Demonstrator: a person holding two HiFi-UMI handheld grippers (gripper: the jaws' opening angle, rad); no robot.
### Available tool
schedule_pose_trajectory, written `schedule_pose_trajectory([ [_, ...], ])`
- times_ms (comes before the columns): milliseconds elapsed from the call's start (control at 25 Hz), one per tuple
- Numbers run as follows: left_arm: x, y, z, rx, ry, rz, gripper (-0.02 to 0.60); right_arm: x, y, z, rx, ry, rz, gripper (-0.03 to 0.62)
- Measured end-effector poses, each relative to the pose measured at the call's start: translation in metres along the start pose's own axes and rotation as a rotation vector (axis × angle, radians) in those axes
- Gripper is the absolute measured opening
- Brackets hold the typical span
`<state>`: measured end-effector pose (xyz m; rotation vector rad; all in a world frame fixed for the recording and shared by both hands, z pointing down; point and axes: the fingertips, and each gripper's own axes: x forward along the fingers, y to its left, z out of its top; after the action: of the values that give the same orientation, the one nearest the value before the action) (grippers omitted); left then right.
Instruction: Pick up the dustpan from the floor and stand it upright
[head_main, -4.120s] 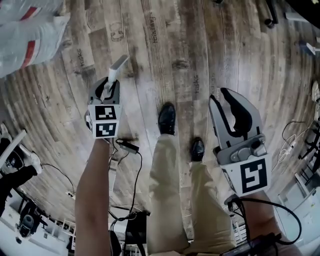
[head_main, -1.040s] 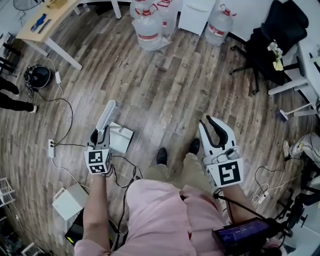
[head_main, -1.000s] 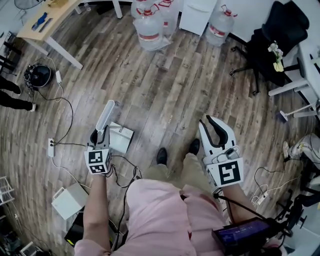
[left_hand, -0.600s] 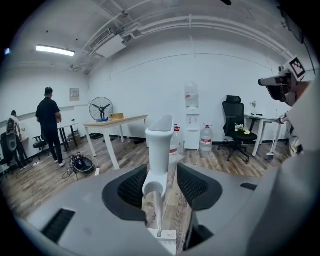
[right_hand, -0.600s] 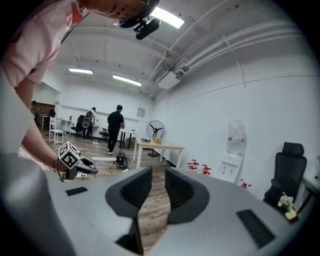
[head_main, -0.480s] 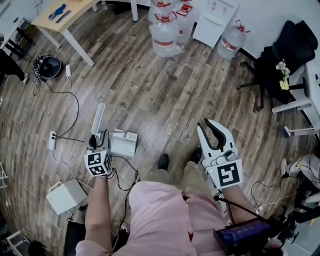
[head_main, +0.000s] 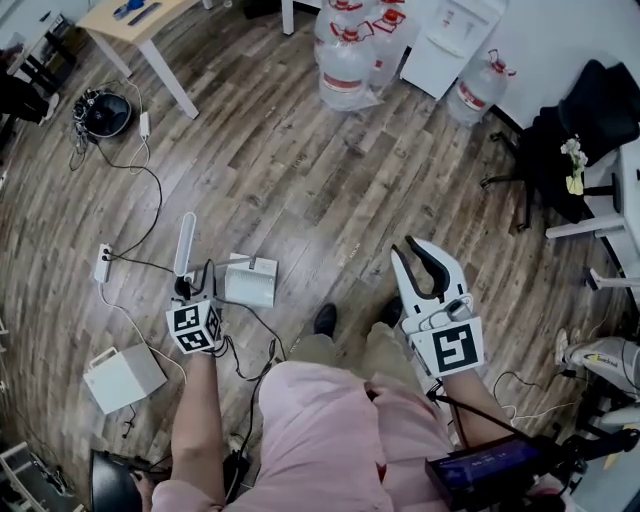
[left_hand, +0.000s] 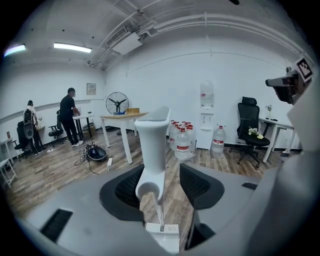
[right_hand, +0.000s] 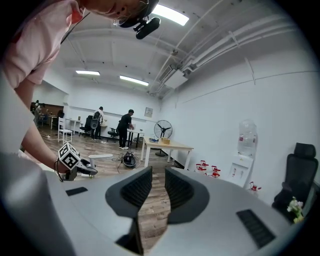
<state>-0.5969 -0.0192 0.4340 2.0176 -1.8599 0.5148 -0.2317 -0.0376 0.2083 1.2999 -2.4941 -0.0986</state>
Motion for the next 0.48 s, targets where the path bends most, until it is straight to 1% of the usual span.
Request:
schedule_pose_trajectory([
  [240, -0.012, 0.004, -0.012, 0.001, 0.015, 0.011, 0.214, 0.004, 0.012, 0.003, 0.005, 0.010, 0.015, 0.081],
  [480, -0.028, 0.002, -0.024, -0.045, 0.026, 0.053, 0.216, -0.003, 0.018, -0.001, 0.017, 0.007, 0.037, 0.081],
])
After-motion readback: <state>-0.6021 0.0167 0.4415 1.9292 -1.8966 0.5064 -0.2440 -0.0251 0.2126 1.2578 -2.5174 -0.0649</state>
